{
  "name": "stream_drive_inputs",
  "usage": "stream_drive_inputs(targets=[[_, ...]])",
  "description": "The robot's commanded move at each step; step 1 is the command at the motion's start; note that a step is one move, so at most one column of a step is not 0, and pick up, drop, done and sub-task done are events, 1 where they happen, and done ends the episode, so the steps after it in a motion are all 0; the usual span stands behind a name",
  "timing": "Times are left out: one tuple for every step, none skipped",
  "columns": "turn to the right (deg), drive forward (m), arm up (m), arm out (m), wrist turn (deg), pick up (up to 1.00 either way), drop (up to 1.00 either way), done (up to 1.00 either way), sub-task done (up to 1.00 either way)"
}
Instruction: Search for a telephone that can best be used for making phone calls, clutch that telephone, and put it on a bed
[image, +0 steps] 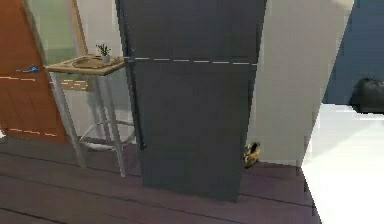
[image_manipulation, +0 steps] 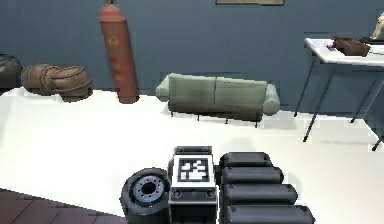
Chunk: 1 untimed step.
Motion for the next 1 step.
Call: stream_drive_inputs(targets=[[0.0, 0.75, 0.0, 0.0, 0.0, 0.0, 0.0, 0.0, 0.0]])
